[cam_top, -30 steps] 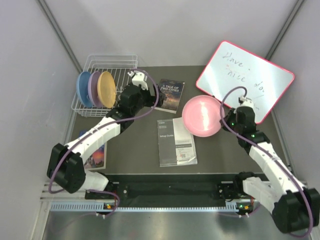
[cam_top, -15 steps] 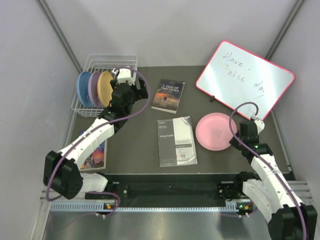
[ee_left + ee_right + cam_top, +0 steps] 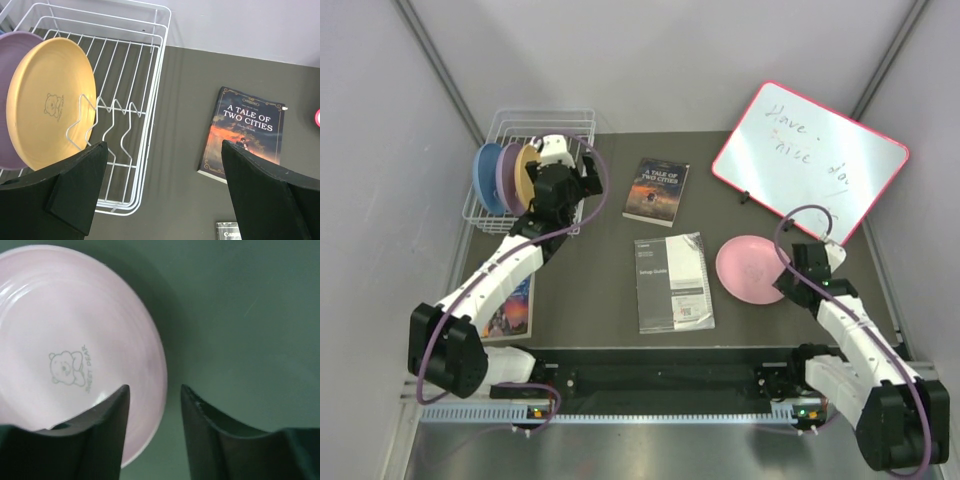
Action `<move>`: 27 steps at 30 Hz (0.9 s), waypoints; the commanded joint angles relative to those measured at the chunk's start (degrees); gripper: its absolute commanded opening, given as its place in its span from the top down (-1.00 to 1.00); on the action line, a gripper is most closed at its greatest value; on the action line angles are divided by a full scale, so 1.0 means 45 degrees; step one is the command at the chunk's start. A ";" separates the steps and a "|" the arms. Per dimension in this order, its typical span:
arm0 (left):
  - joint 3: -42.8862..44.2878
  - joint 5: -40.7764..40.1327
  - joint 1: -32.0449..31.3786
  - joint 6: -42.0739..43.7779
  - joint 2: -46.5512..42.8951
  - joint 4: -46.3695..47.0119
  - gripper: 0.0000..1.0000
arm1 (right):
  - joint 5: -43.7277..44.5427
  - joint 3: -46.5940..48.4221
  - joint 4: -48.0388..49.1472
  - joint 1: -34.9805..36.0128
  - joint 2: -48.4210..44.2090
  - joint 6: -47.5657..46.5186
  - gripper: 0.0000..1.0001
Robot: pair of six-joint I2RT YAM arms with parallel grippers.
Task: Unload the plates from the dish rack
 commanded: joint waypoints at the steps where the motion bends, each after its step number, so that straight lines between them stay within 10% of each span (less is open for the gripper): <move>1: -0.0144 -0.0265 0.0365 -0.0219 -0.0110 0.0125 -0.98 | 0.0674 0.0965 -0.0535 -0.0142 0.0136 0.0084 -0.03; 8: 0.1592 -0.1397 0.1108 0.0991 0.0925 -0.0267 -0.93 | 0.3076 0.2955 -0.0578 -0.0083 -0.0783 -0.1105 -0.31; 27: 0.1906 -0.3664 0.2866 0.2964 0.3131 0.2820 -0.89 | 0.1417 0.4033 0.2548 -0.0083 0.1405 -0.2064 -0.33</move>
